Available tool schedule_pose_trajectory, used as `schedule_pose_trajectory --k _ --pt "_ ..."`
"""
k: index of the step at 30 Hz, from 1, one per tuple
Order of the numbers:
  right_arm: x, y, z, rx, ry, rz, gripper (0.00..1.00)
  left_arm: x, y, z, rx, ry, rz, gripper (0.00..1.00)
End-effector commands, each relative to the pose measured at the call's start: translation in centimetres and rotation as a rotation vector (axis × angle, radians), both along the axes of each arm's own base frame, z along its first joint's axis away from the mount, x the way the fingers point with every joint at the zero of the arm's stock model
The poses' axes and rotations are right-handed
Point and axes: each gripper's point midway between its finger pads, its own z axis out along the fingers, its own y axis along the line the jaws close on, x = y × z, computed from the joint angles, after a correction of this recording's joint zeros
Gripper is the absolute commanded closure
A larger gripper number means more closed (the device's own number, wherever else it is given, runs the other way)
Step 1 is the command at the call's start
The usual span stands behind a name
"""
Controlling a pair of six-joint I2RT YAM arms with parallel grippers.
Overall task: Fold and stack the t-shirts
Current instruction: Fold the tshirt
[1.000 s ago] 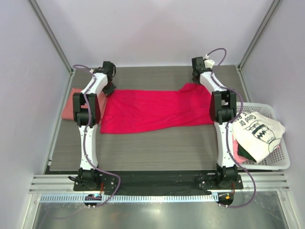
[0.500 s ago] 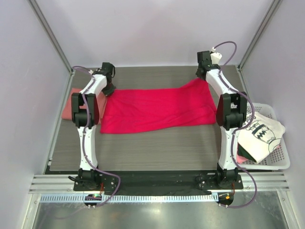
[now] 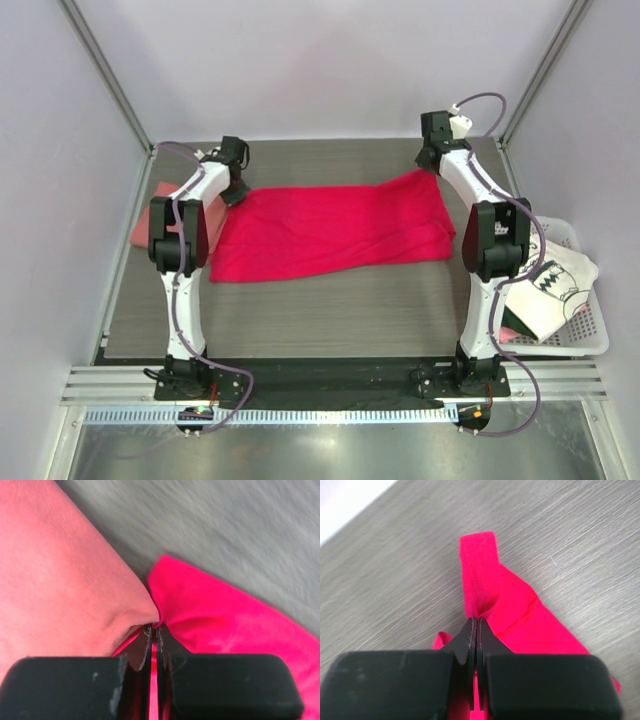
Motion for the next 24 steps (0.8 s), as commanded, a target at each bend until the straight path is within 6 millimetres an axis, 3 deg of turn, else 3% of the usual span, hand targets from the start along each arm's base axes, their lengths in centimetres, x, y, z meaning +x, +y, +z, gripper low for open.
schedule_pose_trajectory --k 1,6,9,13,16,20,22,24 --pt "-0.4 -0.2 7.7 0.040 -0.161 0.000 0.99 -0.4 -1.5 4.2 0.014 -0.067 -0.042 1.00" --pt "-1.5 -0.8 8.5 0.050 -0.166 0.000 0.99 -0.6 -1.7 4.9 0.013 -0.073 -0.046 0.97" --pt "-1.6 -0.8 8.2 0.056 -0.156 0.004 0.99 -0.5 -1.1 4.2 0.033 -0.037 -0.029 0.84" --pt "-1.8 -1.0 7.7 0.063 -0.143 0.001 0.99 -0.8 -0.1 1.6 0.013 0.034 -0.003 0.82" --pt "-1.7 -0.9 7.6 0.069 -0.143 0.004 0.99 -1.1 1.2 -0.8 -0.015 0.076 0.030 0.85" --pt "-1.7 -1.0 7.5 0.072 -0.141 0.004 0.99 -1.8 4.8 -2.9 -0.007 0.121 0.109 0.80" --pt "-1.7 -0.9 7.4 0.072 -0.140 0.006 0.99 -1.7 5.5 -2.9 -0.030 0.112 0.122 0.78" --pt "-1.7 -1.2 7.2 0.067 -0.135 0.000 0.99 -1.7 5.6 -1.9 -0.034 0.086 0.121 0.68"
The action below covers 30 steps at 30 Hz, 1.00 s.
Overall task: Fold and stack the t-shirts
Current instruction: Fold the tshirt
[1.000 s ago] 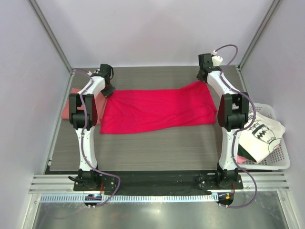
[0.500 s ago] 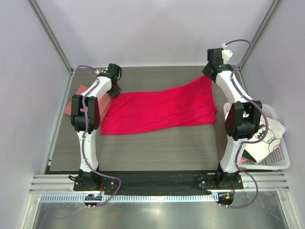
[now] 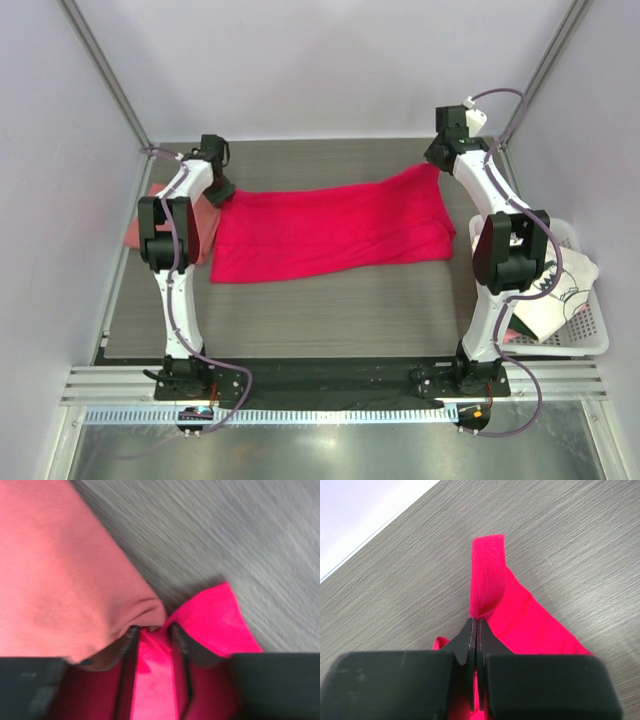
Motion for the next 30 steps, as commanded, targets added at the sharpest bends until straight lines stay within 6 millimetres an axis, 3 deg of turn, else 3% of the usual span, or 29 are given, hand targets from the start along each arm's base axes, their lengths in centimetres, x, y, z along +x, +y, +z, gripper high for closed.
schedule_pose_trajectory --k 1,2,3,5,7,9,11,12,13,17,19,20,26,28,30 --pt "0.4 -0.7 1.9 0.006 -0.055 -0.026 0.99 -1.4 2.0 -0.8 0.006 0.032 0.035 0.63" --pt "0.4 -0.8 1.8 0.007 -0.052 -0.028 0.99 -1.8 0.9 -0.8 -0.005 0.023 0.007 0.53" --pt "0.3 -1.0 1.7 0.008 -0.050 -0.032 0.99 -0.9 0.1 1.2 -0.013 -0.051 -0.010 0.48" --pt "0.3 -1.1 1.8 0.013 -0.051 -0.036 0.99 -0.6 -1.7 2.5 -0.009 -0.093 -0.053 0.39" --pt "0.2 -1.2 1.8 0.013 -0.050 -0.037 0.99 0.0 -3.1 4.3 -0.001 -0.133 -0.081 0.35" --pt "0.2 -1.2 1.8 0.013 -0.048 -0.035 0.99 0.4 -3.6 5.0 -0.005 -0.147 -0.084 0.33" --pt "0.1 -1.2 1.8 0.018 -0.048 -0.033 0.99 0.5 -3.6 4.1 -0.004 -0.115 -0.079 0.34" --pt "0.1 -1.2 1.8 0.017 -0.048 -0.030 0.99 1.4 -3.6 4.9 -0.003 -0.135 -0.076 0.34" --pt "0.1 -1.2 1.8 0.016 -0.047 -0.029 0.99 1.4 -3.5 3.5 0.005 -0.100 -0.073 0.34" --pt "0.2 -0.9 1.5 0.024 -0.044 -0.020 0.99 2.1 -3.3 1.8 0.021 -0.064 -0.065 0.34" --pt "0.3 -0.9 1.5 0.024 -0.042 -0.019 0.99 2.9 -3.4 1.8 0.021 -0.070 -0.063 0.34" --pt "0.3 -0.9 1.4 0.024 -0.041 -0.020 0.99 2.7 -3.3 0.7 0.025 -0.040 -0.062 0.34" --pt "0.5 -0.9 1.3 0.029 -0.040 -0.016 0.99 3.9 -3.5 -0.4 0.027 -0.017 -0.063 0.33" --pt "0.5 -0.8 1.1 0.029 -0.037 -0.013 0.99 3.9 -3.6 -1.6 0.025 0.007 -0.067 0.34" --pt "0.4 -0.9 1.1 0.028 -0.036 -0.016 0.99 4.0 -3.8 -2.3 0.014 0.025 -0.081 0.44"
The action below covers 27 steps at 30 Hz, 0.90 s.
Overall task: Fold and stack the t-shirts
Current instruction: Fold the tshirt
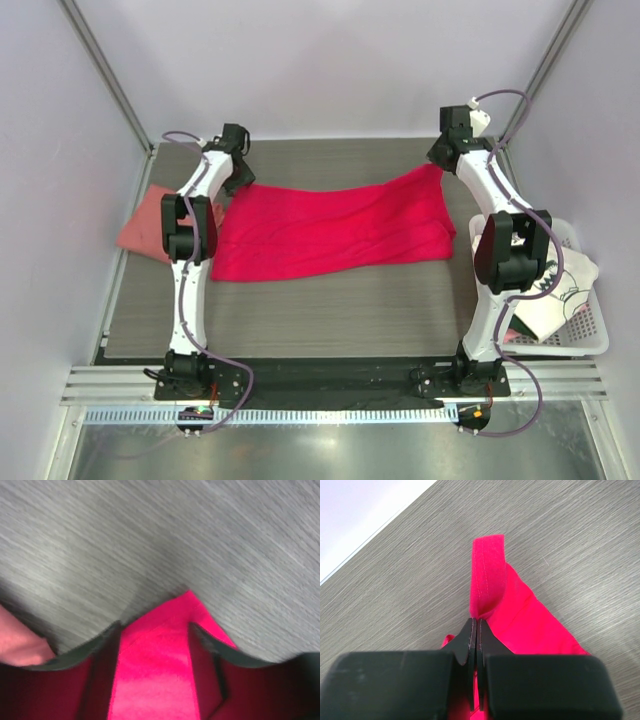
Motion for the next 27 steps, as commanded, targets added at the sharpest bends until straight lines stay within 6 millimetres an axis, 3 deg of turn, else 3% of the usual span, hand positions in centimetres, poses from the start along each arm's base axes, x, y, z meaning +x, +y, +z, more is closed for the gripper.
schedule_pose_trajectory --k 1,7,12,13,14,16,17,19,20,21,22,23,24,26,27 --pt "0.4 -0.3 1.4 0.010 -0.041 -0.012 0.99 -1.0 -0.2 -2.5 -0.016 0.082 -0.012 0.51" --pt "0.3 -0.5 1.5 0.021 -0.043 -0.016 0.99 -0.5 -1.2 -2.6 -0.059 0.068 -0.065 1.00" --pt "-0.6 -0.5 1.6 0.046 -0.039 -0.008 0.99 -0.1 -1.1 -0.2 -0.048 0.021 -0.071 1.00" --pt "-0.9 -0.7 1.5 0.048 -0.034 -0.009 0.99 -0.8 -0.9 -0.2 -0.042 0.031 -0.067 1.00" --pt "-1.4 -0.8 2.3 0.047 -0.046 -0.008 0.99 -0.5 -0.8 1.8 -0.044 -0.017 -0.065 1.00" --pt "-2.1 -1.0 2.4 0.044 -0.043 -0.007 0.99 -1.1 -0.8 3.4 -0.049 -0.053 -0.060 1.00" --pt "-2.6 -0.9 3.6 0.046 -0.064 -0.003 0.99 -1.8 -0.7 4.8 -0.054 -0.084 -0.055 1.00" --pt "-3.4 -0.8 4.2 0.048 -0.063 0.012 0.99 -2.4 -0.7 6.2 -0.061 -0.118 -0.051 1.00" --pt "-4.1 -0.7 5.0 0.052 -0.067 0.017 0.99 -3.3 -0.6 6.2 -0.061 -0.112 -0.047 1.00" --pt "-4.4 -0.6 5.5 0.055 -0.073 0.023 0.99 -3.7 -0.5 8.4 -0.065 -0.153 -0.047 1.00" --pt "-5.0 -0.7 5.4 0.054 -0.065 0.022 0.99 -4.0 -0.4 9.2 -0.067 -0.180 -0.044 1.00" --pt "-5.9 -0.6 6.7 0.054 -0.085 0.023 0.99 -5.2 -0.3 8.7 -0.068 -0.163 -0.040 1.00" --pt "-6.4 -0.7 7.0 0.054 -0.090 0.021 0.99 -5.8 -0.3 10.7 -0.072 -0.206 -0.039 1.00" --pt "-7.9 -0.5 8.0 0.062 -0.110 0.034 0.99 -6.7 -0.4 11.6 -0.090 -0.227 -0.041 1.00" --pt "-8.4 -0.5 8.1 0.064 -0.112 0.036 0.99 -7.8 -0.5 11.0 -0.095 -0.210 -0.041 1.00"
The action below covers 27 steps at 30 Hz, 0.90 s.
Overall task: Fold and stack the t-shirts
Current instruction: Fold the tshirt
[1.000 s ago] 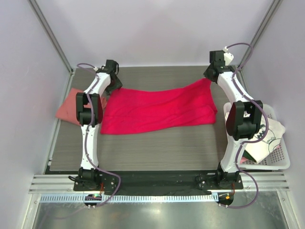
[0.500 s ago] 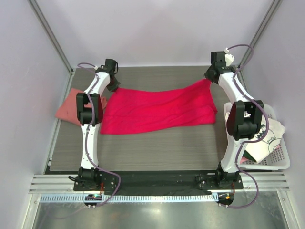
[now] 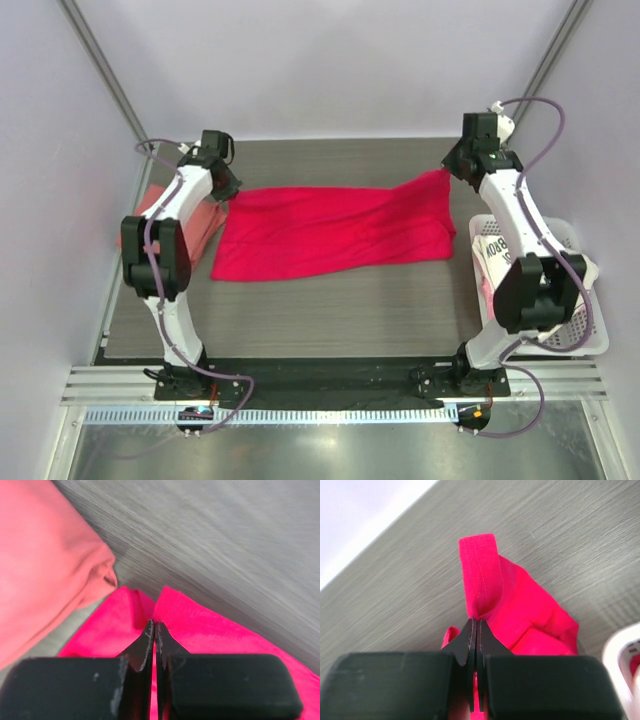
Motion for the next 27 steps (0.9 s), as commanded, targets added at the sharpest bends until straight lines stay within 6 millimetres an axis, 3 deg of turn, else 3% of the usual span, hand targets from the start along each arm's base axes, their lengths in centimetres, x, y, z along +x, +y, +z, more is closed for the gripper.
schedule_pose_trajectory --k 1,3,4,10,20,27 --pt "-2.7 0.0 4.1 0.006 -0.088 0.017 0.99 0.0 -0.4 5.4 -0.048 -0.169 0.008 1.00" --pt "-3.8 0.1 4.0 0.005 -0.079 0.022 0.99 -1.5 -0.4 4.9 -0.057 -0.157 0.013 1.00" --pt "-4.6 0.0 4.9 0.005 -0.098 0.022 0.99 -2.0 -0.5 6.0 -0.066 -0.188 0.011 1.00" --pt "-7.2 0.0 6.2 -0.006 -0.107 0.041 0.99 -4.6 -0.6 7.0 -0.089 -0.201 0.004 1.00" --pt "-11.8 -0.2 7.8 -0.010 -0.133 0.045 0.99 -9.5 -0.8 11.5 -0.116 -0.294 -0.005 1.00" --pt "-13.3 -0.2 10.4 -0.009 -0.175 0.046 0.99 -10.8 -0.7 13.2 -0.116 -0.309 -0.002 1.00"
